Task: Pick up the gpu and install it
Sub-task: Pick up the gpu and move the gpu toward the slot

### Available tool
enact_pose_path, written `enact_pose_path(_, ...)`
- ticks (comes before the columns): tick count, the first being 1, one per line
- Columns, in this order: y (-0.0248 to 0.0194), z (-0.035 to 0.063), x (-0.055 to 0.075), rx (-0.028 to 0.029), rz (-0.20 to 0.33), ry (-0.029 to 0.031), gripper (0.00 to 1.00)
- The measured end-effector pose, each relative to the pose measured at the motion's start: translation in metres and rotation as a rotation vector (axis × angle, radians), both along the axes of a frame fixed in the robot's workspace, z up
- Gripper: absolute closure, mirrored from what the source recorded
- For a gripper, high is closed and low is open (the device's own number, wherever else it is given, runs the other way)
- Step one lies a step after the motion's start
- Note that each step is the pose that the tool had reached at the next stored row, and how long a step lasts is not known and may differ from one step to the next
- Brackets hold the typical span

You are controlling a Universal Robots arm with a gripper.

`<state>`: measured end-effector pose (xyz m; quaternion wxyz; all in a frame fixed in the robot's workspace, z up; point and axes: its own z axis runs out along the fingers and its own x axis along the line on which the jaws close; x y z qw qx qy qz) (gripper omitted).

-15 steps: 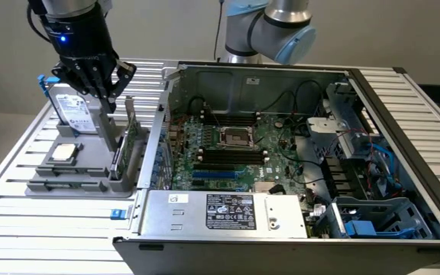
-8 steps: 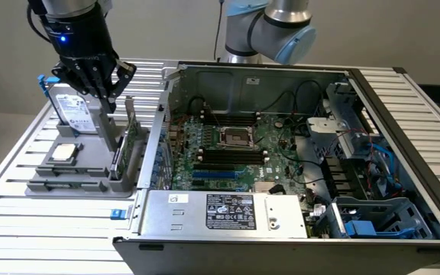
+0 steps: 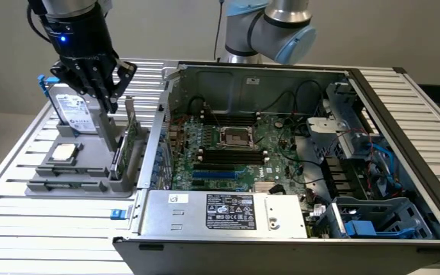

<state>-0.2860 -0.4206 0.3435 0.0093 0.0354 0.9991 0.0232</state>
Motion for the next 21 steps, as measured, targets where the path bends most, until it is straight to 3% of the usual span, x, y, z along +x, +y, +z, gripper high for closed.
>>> enact_pose_path(1, 0.0, 0.0, 0.0, 0.0, 0.0, 0.0, 0.76)
enact_pose_path(3, 0.0, 0.0, 0.0, 0.0, 0.0, 0.0, 0.64)
enact_pose_path(5, 0.0, -0.0019, -0.001, -0.0001, 0.0, -0.0002, 0.64)
enact_pose_path(6, 0.0, -0.0037, -0.001, -0.0002, 0.0, -0.0002, 0.58)
enact_pose_path(21, 0.0, -0.0308, -0.001, -0.0002, 0.03, -0.0002, 0.58)
